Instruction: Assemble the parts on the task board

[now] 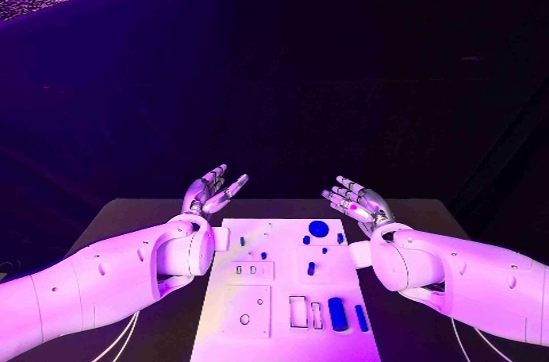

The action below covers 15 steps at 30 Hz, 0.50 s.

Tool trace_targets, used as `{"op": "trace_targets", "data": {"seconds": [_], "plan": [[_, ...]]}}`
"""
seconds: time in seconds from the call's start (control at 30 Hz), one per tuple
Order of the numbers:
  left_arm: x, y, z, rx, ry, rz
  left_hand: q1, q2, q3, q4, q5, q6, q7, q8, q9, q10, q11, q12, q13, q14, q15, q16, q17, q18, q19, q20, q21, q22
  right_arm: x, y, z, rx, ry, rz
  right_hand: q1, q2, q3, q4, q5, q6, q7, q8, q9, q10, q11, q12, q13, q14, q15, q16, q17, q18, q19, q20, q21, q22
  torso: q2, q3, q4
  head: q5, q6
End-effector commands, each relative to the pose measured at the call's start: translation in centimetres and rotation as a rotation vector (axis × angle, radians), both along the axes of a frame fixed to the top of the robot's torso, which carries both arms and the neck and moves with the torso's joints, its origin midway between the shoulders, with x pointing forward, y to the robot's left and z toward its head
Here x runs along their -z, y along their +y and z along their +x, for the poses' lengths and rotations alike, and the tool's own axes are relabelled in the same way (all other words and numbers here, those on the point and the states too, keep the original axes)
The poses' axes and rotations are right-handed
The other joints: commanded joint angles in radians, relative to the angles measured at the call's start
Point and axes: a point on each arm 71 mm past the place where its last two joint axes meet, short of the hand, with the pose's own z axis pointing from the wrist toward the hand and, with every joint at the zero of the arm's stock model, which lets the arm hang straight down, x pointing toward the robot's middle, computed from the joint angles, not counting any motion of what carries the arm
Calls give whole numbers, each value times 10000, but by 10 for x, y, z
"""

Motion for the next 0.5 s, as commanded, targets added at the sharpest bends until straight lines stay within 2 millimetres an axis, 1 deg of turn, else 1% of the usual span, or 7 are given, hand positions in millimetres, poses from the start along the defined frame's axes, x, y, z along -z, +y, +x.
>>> {"op": "trace_targets", "data": {"seconds": [0.03, 0.17, 0.2, 0.27, 0.43, 0.47, 0.5], "plan": [[-3, -6, 0, 652, -242, -177, 428, -66, -50, 145, 126, -122, 383, -72, -35, -213, 49, 17, -17, -215, 23, 8, -16, 189, -429, 81, -69, -38, 2, 9, 0, -1657, 321, -19, 432, -42, 173, 59, 111, -62, 1589, 62, -24, -45, 132, 62, 12, -73, 162, 63, 14, 215, -95, 147, 46, 6, 2, -1, 2, -1, 0], [-3, -6, 0, 652, -242, -177, 444, -36, -27, 145, 121, -102, 419, -63, -33, -184, 85, 24, -11, -217, 25, 10, -14, 204, -450, 78, -65, -36, 4, 9, 1, -1870, 401, -83, 438, -40, 174, 60, 112, -44, 1590, 66, -21, -33, 136, 65, 14, -63, 165, 66, 16, 214, -104, 147, 46, 6, 2, -1, 2, -1, 0], [-1, 4, 2, 361, -12, -333, 444, -36, -27, 145, 121, -102, 419, -63, -33, -184, 85, 24, -11, -217, 25, 10, -14, 204, -450, 78, -65, -36, -1, -7, 5, -1511, -59, -598, 469, -26, 186, 53, 116, -11, 1593, 76, -16, 3, 147, 74, 21, -33, 180, 76, 24, 211, -114, 150, 49, 8, 10, -9, -14, -19, -70], [-1, 6, 1, 367, -7, -339, 444, -36, -27, 145, 121, -102, 419, -63, -33, -184, 85, 24, -11, -217, 25, 10, -14, 204, -450, 78, -65, -36, -3, -8, 6, -1592, -369, -901, 540, -17, 209, 24, 107, 89, 1594, 103, 3, 121, 154, 98, 37, 65, 191, 101, 43, 212, -91, 150, 67, 19, 3, -10, -10, -20, -92], [-2, 9, 0, 395, -3, -356, 464, 16, 15, 142, 111, -71, 473, -49, -29, -134, 149, 34, -4, -205, 32, 16, -7, 236, -472, 76, -58, -32, -8, -11, 10, -1700, -1106, -1587, 878, -31, 332, -166, 21, 679, 1591, 252, 113, 848, 153, 179, 96, 711, 165, 229, 147, 262, 192, 143, 230, 103, 27, -7, -8, -16, -121], [-2, 10, 0, 410, -6, -365, 464, 16, 15, 142, 111, -71, 473, -49, -29, -134, 149, 34, -4, -205, 32, 16, -7, 236, -472, 76, -58, -32, -9, -12, 12, -1712, -1286, -1765, 944, -30, 364, -210, 4, 846, 1591, 295, 145, 1058, 151, 202, 111, 907, 145, 266, 176, 279, 273, 144, 274, 123, 44, -6, -13, -19, -133], [-3, 11, -1, 437, -14, -378, 464, 16, 15, 142, 111, -71, 473, -49, -29, -134, 149, 34, -4, -205, 32, 16, -7, 236, -472, 76, -58, -32, -10, -13, 13, -1730, -1466, -1945, 1042, -38, 414, -281, -22, 1157, 1590, 378, 204, 1441, 132, 241, 136, 1316, 99, 350, 236, 322, 457, 144, 364, 165, 48, -7, -17, -21, -166]]}}
